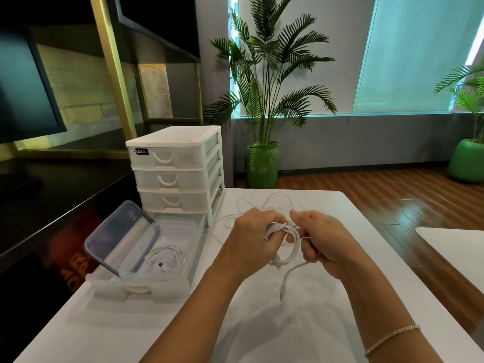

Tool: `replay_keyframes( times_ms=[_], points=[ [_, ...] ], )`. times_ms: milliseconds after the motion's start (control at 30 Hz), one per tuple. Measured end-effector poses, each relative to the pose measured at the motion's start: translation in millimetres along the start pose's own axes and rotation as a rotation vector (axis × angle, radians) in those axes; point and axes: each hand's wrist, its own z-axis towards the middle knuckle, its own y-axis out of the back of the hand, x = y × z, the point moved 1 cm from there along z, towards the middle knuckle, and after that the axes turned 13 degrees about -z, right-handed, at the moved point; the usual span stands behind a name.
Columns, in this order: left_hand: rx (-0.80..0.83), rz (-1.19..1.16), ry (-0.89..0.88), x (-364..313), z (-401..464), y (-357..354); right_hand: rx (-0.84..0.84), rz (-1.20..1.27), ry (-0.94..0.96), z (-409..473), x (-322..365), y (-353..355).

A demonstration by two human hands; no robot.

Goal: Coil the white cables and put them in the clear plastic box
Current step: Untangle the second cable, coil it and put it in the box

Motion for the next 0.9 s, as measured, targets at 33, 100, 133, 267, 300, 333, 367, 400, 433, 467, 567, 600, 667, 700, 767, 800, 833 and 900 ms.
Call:
replay_keyframes(
  times_ms=[33, 100, 133, 267, 300, 333, 367, 400, 433, 467, 567, 600, 667, 700, 767, 800, 833, 900],
  points=[
    [-0.036, 0.013, 0.018, 1.1, 0.0, 0.8, 0.006, -0.034, 0.021, -0.6, 1.1, -0.3],
    [-0.11, 0.042, 0.06, 4.5, 0.0, 2.6, 0.03, -0.118, 0.058, -1.6, 1.6, -2.1],
    [-0.136, 0.055, 0.086, 6.0, 0.1, 3.3, 0.039, -0.152, 0.091, -2.0, 1.6, -3.8],
    [-0.177, 0.042, 0.181, 5.1, 0.7, 1.7, -0.041, -0.271, 0.223, -2.2, 0.7, -9.6],
    [-0.181, 0.014, 0.234, 4.6, 1.1, 1.7, -0.071, -0.289, 0.234, -1.7, 0.5, -10.0],
    [-0.187, -0.029, 0.306, 4.6, 1.8, 1.5, -0.104, -0.31, 0.244, -1.1, -0.3, -10.2],
    [-0.201, -0.084, 0.386, 4.7, 2.5, 1.8, -0.143, -0.337, 0.258, -0.7, -0.6, -10.1],
    [-0.22, -0.154, 0.468, 5.8, 3.3, 1.9, -0.183, -0.369, 0.28, -0.6, -0.6, -10.1],
    [-0.244, -0.248, 0.552, 5.9, 4.2, 2.5, -0.22, -0.404, 0.306, -0.8, -0.2, -10.5],
    [-0.262, -0.361, 0.633, 6.0, 4.9, 3.0, -0.253, -0.444, 0.333, -1.6, 0.4, -10.8],
    [-0.228, -0.67, 0.838, 5.9, 6.6, 4.7, -0.319, -0.529, 0.399, -3.6, 1.5, -9.8],
    [-0.204, -0.758, 0.88, 5.7, 7.2, 6.1, -0.331, -0.534, 0.42, -4.5, 1.9, -8.3],
    [-0.191, -0.919, 0.934, 6.1, 8.0, 9.0, -0.34, -0.55, 0.447, -6.0, 2.7, -5.1],
    [-0.195, -0.973, 0.948, 6.6, 8.2, 10.3, -0.339, -0.576, 0.441, -6.2, 3.0, -3.2],
    [-0.199, -1.031, 0.954, 8.3, 8.3, 12.0, -0.331, -0.635, 0.416, -6.0, 2.8, -1.2],
    [-0.198, -1.05, 0.946, 8.1, 8.3, 12.5, -0.325, -0.658, 0.4, -6.3, 3.0, -1.1],
    [-0.2, -1.061, 0.934, 7.4, 8.4, 12.5, -0.319, -0.682, 0.384, -6.6, 3.7, -1.7],
    [-0.225, -1.047, 0.899, 6.8, 8.6, 11.1, -0.308, -0.72, 0.363, -7.8, 4.8, -4.1]
  ],
)
